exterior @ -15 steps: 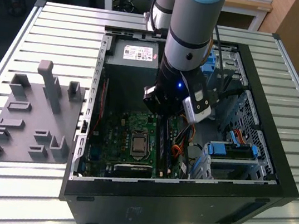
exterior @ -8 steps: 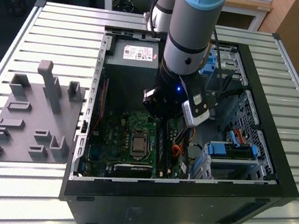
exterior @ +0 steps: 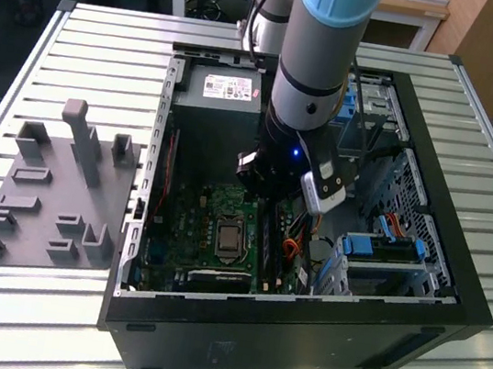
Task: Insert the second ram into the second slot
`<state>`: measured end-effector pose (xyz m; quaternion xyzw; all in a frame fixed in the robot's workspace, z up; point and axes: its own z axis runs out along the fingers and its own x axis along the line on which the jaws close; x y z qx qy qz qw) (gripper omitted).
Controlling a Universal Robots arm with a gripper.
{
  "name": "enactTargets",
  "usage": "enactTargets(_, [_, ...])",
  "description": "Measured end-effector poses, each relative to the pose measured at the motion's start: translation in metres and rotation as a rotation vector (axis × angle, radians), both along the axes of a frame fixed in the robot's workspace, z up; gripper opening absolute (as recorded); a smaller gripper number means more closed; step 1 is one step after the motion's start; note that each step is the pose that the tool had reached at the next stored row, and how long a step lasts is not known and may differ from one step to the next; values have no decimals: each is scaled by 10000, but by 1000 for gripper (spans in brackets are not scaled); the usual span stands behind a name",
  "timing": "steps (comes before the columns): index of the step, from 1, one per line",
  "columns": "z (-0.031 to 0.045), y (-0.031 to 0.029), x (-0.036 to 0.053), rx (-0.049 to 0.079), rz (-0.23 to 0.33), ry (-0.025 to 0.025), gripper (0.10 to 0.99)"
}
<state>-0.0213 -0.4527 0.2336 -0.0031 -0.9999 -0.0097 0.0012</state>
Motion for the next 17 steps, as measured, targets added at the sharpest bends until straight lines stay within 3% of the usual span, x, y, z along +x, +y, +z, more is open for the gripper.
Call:
enactTargets(11, [-9, -32, 1, 0, 0, 2, 137])
enactTargets(17, [-17, -40, 30, -1, 1, 42, 137])
